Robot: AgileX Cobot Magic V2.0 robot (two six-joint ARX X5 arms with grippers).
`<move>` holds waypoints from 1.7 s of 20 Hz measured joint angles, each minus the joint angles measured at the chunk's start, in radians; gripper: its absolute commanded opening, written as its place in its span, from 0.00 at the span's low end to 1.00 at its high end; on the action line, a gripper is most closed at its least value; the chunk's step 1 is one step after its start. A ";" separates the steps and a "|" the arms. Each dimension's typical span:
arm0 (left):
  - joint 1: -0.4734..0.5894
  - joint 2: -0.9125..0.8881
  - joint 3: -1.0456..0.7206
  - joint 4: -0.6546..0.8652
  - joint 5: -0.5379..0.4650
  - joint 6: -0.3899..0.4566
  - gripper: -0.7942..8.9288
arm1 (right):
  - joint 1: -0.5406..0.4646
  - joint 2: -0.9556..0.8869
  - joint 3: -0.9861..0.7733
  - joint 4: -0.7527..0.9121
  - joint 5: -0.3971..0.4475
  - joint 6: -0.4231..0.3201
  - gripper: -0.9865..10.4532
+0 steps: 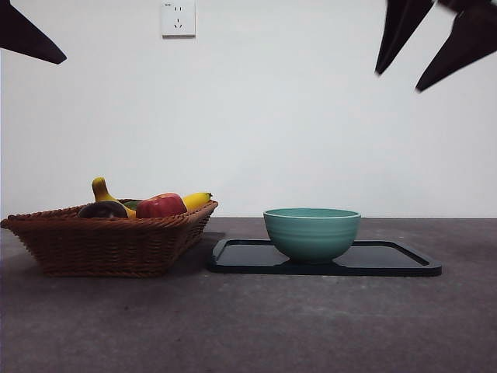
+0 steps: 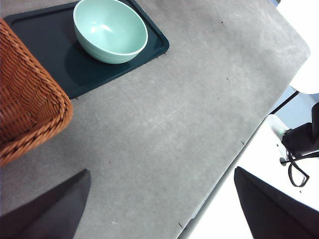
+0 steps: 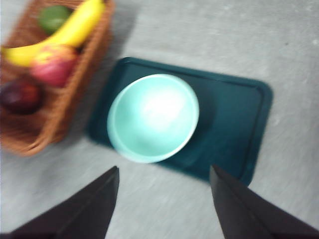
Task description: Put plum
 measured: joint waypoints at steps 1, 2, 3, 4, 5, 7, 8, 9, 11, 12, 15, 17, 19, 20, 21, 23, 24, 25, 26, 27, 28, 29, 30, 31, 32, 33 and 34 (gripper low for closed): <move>0.000 0.000 0.000 0.000 0.000 0.000 0.55 | -0.008 0.050 0.031 0.000 0.000 -0.009 0.34; 0.000 0.000 0.000 0.000 0.000 0.000 0.55 | -0.017 0.108 0.065 0.000 0.000 -0.017 0.34; 0.000 0.000 0.000 0.000 0.000 0.000 0.55 | -0.022 0.150 0.089 0.001 0.000 -0.020 0.34; 0.000 0.000 0.000 0.000 0.000 0.000 0.55 | -0.026 0.197 0.111 0.001 0.000 -0.023 0.34; 0.000 0.000 0.000 0.000 0.000 0.000 0.55 | -0.026 0.232 0.124 0.008 0.000 -0.025 0.34; 0.000 0.000 0.000 0.000 0.000 0.000 0.55 | -0.026 0.299 0.134 0.034 0.000 -0.027 0.34; 0.000 0.000 0.000 0.000 0.000 0.000 0.55 | -0.026 0.331 0.134 0.045 0.000 -0.030 0.34; 0.000 0.000 0.000 0.000 0.000 0.000 0.55 | -0.026 0.356 0.134 0.053 -0.001 -0.032 0.34; 0.000 0.000 0.000 0.000 0.000 0.000 0.55 | -0.025 0.412 0.134 0.068 -0.002 -0.032 0.34; 0.000 0.000 0.000 0.000 0.000 0.000 0.55 | -0.024 0.441 0.134 0.084 -0.013 -0.032 0.34; 0.000 0.000 0.000 0.000 0.000 0.000 0.55 | -0.012 0.505 0.135 0.123 -0.047 -0.032 0.34; 0.000 0.000 0.000 -0.001 0.000 0.000 0.55 | 0.000 0.532 0.135 0.139 -0.047 -0.032 0.33; 0.000 0.000 0.000 -0.009 0.000 0.000 0.55 | 0.001 0.558 0.135 0.156 -0.039 -0.032 0.29; 0.000 0.000 0.000 -0.015 0.000 0.000 0.55 | 0.002 0.571 0.135 0.158 -0.024 -0.032 0.25; 0.000 0.000 0.000 -0.024 0.000 0.000 0.55 | 0.002 0.579 0.135 0.158 -0.022 -0.032 0.20; 0.000 0.000 0.000 -0.030 0.000 0.000 0.55 | 0.002 0.581 0.135 0.167 -0.006 -0.032 0.12; 0.000 0.000 0.000 -0.030 0.000 0.000 0.55 | 0.001 0.581 0.135 0.177 -0.003 -0.032 0.10; 0.000 0.000 0.000 -0.030 0.000 0.000 0.55 | 0.000 0.581 0.135 0.182 -0.002 -0.032 0.09; 0.000 0.000 0.000 -0.030 0.000 0.000 0.55 | 0.000 0.581 0.135 0.184 -0.001 -0.032 0.09; 0.000 0.000 0.000 -0.030 0.000 0.000 0.55 | 0.000 0.581 0.135 0.190 0.000 -0.032 0.09; 0.000 0.000 0.000 -0.030 0.000 0.000 0.55 | 0.000 0.581 0.135 0.192 0.000 -0.032 0.09; 0.000 0.000 0.000 -0.030 0.000 0.000 0.55 | 0.000 0.581 0.135 0.194 0.000 -0.032 0.10; 0.000 0.000 0.000 -0.030 0.000 0.000 0.55 | 0.000 0.577 0.135 0.194 0.001 -0.032 0.09; 0.000 0.000 0.000 -0.030 0.000 0.000 0.55 | 0.000 0.562 0.135 0.193 0.006 -0.032 0.09; 0.000 0.000 0.000 -0.030 0.000 0.000 0.55 | 0.000 0.535 0.135 0.190 0.011 -0.032 0.09; 0.000 0.000 0.000 -0.030 0.000 0.000 0.55 | 0.000 0.494 0.135 0.188 0.011 -0.032 0.09; 0.000 0.000 0.000 -0.030 0.000 0.000 0.55 | 0.000 0.446 0.135 0.183 0.011 -0.032 0.09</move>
